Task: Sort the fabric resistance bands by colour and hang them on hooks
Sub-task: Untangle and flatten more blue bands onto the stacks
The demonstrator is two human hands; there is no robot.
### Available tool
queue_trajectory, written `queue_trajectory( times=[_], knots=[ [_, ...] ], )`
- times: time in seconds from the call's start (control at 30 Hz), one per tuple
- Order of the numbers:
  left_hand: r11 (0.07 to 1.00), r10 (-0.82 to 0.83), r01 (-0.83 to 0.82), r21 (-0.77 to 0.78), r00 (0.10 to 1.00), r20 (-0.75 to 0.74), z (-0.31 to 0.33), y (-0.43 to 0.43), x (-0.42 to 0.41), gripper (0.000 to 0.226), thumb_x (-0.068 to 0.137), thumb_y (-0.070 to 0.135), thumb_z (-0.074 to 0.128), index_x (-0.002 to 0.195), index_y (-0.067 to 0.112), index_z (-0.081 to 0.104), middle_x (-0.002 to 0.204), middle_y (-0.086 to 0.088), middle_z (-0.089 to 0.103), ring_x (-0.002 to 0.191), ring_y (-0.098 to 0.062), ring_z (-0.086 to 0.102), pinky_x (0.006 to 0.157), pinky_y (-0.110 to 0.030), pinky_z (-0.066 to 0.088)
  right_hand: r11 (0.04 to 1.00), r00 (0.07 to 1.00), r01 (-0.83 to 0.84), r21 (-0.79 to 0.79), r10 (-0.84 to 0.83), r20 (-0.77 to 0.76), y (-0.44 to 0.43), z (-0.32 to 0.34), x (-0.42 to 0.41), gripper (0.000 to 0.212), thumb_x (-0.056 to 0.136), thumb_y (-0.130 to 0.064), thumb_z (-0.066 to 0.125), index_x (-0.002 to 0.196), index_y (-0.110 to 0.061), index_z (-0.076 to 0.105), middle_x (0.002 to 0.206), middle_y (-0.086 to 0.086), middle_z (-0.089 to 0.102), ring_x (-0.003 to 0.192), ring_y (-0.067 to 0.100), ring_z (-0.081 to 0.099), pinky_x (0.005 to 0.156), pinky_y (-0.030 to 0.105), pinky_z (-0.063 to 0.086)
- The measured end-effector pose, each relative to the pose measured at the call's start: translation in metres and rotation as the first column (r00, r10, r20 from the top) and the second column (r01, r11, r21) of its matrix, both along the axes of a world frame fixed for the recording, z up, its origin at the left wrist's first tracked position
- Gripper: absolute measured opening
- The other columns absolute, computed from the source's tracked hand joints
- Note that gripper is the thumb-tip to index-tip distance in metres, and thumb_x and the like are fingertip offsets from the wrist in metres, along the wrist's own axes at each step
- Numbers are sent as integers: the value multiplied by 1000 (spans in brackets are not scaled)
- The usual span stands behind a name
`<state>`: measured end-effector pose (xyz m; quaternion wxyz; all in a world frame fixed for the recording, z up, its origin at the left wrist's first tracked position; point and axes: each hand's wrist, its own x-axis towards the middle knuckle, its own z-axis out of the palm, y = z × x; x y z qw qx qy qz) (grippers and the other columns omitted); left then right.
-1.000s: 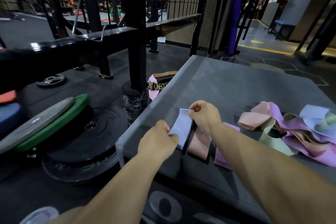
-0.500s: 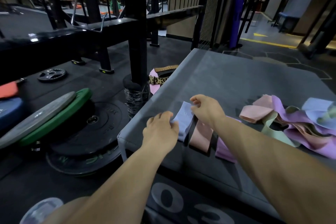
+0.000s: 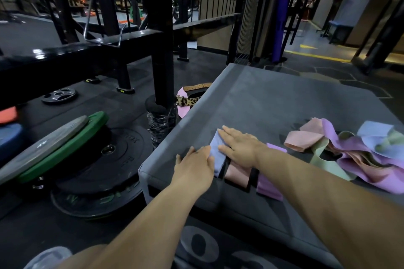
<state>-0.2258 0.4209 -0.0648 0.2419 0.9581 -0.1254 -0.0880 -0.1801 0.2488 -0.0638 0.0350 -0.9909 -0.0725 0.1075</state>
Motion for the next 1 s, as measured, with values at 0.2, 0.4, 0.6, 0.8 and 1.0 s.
queue_trajectory(
  times=[0.2,0.4,0.6,0.8,1.0],
  knots=[
    [993,-31,31,111,1000,-3,-7,0,3,46,105,30,20,150,23,25,158,5,25,150,-17,6,120,-48,2,1000,1000,-15,-10,15,-11,-1,-1,-2,62,104,-48,24,157,-26,1,165,-7,-5,151,11,0,122,41,4],
    [990,-40,40,132,999,-3,-9,0,5,46,105,31,19,151,24,23,159,10,21,150,-19,4,120,-49,2,1000,1000,-12,1,12,-13,-1,-2,-3,62,104,-49,22,157,-27,0,165,-7,-5,151,11,-1,122,41,2],
    [999,-14,14,33,1000,-19,-4,0,7,48,105,31,20,152,24,19,160,5,19,150,-23,2,120,-48,5,1000,1000,20,-8,-20,-1,1,5,-2,60,104,-49,23,157,-29,4,165,-8,-2,151,12,-4,121,46,1],
    [997,-11,8,78,999,37,7,-6,5,49,104,34,20,153,26,17,163,2,9,150,-25,-4,119,-50,2,999,996,40,-9,-39,80,-13,24,-18,56,104,-47,21,156,-33,7,165,-6,-1,151,13,-5,121,47,2],
    [996,-59,48,74,987,149,18,-34,-12,48,104,32,26,151,23,25,162,0,14,150,-24,-3,120,-46,0,993,984,113,-25,-108,140,-57,42,-62,56,104,-48,24,156,-29,12,165,-3,3,151,15,-6,122,44,3]
  ],
)
